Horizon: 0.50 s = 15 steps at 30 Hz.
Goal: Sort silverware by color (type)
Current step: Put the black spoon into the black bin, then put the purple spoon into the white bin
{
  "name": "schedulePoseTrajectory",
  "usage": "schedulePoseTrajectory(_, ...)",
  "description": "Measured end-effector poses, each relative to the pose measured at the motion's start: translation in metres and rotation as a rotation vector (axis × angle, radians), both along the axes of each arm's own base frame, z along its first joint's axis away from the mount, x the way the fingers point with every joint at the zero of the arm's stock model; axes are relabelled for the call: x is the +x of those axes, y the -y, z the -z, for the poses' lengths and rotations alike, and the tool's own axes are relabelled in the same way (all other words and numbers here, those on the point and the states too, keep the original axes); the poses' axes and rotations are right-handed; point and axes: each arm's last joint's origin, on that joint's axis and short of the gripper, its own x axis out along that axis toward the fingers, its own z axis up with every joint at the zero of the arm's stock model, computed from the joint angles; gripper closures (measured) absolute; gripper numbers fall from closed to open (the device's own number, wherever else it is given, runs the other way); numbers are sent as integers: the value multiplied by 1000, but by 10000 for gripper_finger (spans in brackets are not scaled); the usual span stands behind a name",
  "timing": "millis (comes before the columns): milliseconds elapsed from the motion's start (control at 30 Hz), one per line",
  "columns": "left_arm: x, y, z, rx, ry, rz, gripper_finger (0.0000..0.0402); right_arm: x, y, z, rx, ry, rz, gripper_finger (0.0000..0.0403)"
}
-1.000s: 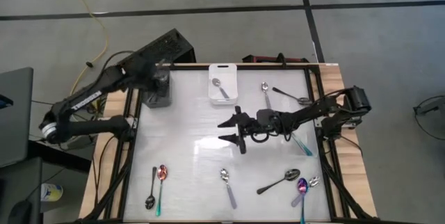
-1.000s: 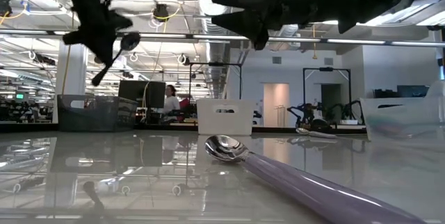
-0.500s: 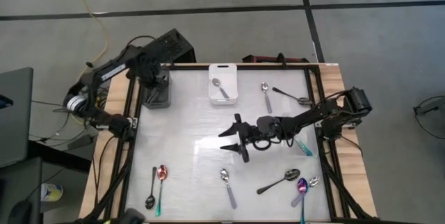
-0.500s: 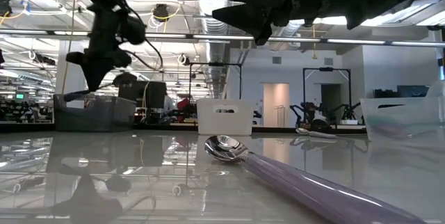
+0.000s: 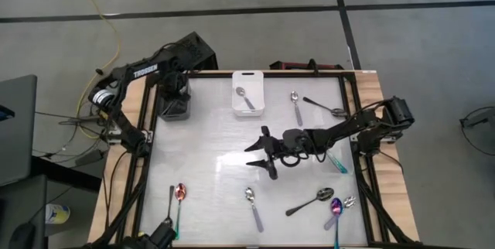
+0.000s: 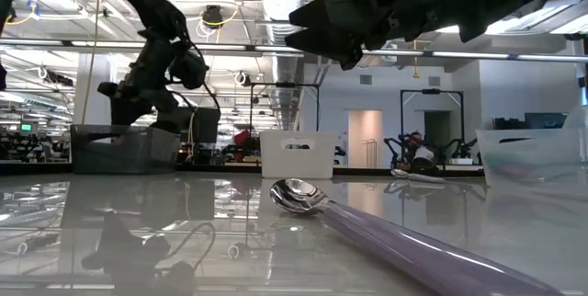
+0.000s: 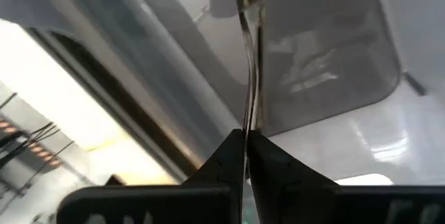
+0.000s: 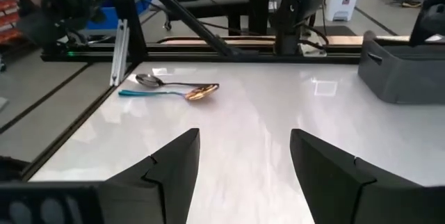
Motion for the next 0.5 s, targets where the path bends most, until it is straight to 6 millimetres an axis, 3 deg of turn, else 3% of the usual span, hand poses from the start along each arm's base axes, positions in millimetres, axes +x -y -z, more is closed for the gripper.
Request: schedulePoseTrajectory(500, 10, -11, -50, 69, 0, 69, 315, 1, 8, 1, -17, -15, 19, 154)
